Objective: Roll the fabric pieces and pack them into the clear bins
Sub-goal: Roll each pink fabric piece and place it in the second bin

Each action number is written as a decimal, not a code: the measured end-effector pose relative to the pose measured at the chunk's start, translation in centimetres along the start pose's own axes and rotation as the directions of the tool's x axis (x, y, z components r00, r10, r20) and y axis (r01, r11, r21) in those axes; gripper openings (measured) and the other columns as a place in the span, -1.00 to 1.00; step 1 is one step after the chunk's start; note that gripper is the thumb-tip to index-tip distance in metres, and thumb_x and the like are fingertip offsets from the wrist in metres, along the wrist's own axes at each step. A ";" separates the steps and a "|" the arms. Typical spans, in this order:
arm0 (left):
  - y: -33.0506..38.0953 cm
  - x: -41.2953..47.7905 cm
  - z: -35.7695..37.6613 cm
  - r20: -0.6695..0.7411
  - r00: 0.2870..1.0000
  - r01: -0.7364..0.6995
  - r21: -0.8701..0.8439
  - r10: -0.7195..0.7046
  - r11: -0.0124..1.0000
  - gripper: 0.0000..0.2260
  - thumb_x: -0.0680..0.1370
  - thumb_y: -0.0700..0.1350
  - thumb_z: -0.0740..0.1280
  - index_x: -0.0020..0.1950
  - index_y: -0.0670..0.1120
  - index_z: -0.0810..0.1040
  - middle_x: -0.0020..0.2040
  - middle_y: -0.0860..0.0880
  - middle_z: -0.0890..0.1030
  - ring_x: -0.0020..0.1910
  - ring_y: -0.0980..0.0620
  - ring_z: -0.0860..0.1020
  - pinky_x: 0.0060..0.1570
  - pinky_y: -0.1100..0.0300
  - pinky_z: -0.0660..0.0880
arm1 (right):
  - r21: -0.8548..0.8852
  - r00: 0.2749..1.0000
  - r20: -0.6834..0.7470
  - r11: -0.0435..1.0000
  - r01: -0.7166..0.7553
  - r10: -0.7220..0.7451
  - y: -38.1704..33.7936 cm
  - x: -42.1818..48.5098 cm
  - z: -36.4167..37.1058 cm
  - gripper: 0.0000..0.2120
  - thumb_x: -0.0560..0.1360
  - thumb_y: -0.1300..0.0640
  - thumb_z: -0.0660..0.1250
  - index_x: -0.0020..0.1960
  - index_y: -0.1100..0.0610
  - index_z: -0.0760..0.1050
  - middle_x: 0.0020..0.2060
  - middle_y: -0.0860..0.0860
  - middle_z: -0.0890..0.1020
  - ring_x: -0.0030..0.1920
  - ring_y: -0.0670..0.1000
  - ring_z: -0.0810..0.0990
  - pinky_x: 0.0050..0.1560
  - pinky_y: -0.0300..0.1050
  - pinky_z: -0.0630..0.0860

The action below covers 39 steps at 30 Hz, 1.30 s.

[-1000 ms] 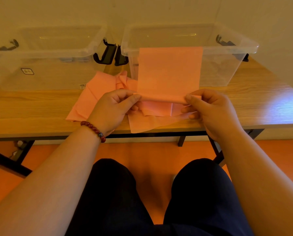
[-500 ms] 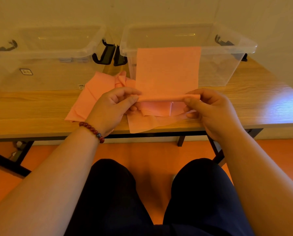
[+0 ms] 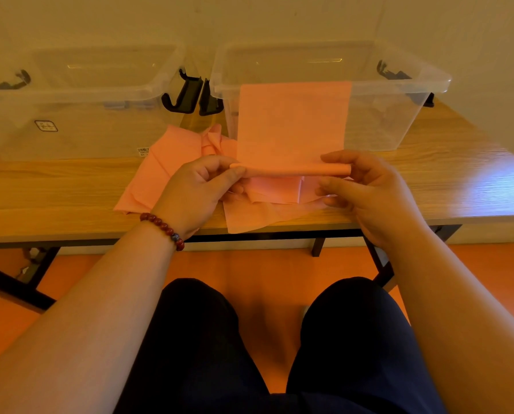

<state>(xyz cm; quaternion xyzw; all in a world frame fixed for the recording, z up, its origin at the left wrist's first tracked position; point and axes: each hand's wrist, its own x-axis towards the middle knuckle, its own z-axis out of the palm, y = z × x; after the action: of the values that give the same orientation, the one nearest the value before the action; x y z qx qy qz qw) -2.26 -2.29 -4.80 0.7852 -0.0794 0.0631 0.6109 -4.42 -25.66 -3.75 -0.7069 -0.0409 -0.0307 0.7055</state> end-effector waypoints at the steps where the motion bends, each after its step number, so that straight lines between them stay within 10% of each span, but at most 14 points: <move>1: 0.0 0.0 0.0 0.000 1.000 0.005 0.008 -0.005 1.000 -0.90 0.58 -0.14 0.30 -0.07 0.01 0.59 -0.33 0.16 0.64 -0.29 0.22 0.58 -0.18 0.30 0.56 | -0.006 1.000 -0.002 1.000 0.003 -0.003 0.0 0.0 0.0 -0.77 0.47 0.29 0.39 0.04 0.02 0.57 -0.15 -0.03 0.68 -0.16 -0.06 0.68 -0.16 -0.25 0.58; 39: 0.3 -0.2 0.0 0.000 1.000 0.003 -0.059 -0.003 0.998 -0.90 0.54 -0.19 0.34 -0.03 0.00 0.58 -0.32 0.11 0.66 -0.31 0.20 0.60 -0.23 0.34 0.55 | -0.019 0.999 0.002 0.999 0.035 -0.035 0.3 0.1 0.1 -0.75 0.48 0.24 0.41 0.08 -0.04 0.53 -0.21 -0.08 0.70 -0.17 -0.02 0.70 -0.20 -0.21 0.58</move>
<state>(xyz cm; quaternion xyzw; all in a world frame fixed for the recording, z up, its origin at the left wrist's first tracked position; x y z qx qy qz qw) -2.56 -2.36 -4.57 0.7670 -0.0799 0.0597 0.6339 -4.26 -25.57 -4.03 -0.7128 -0.0535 -0.0429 0.6980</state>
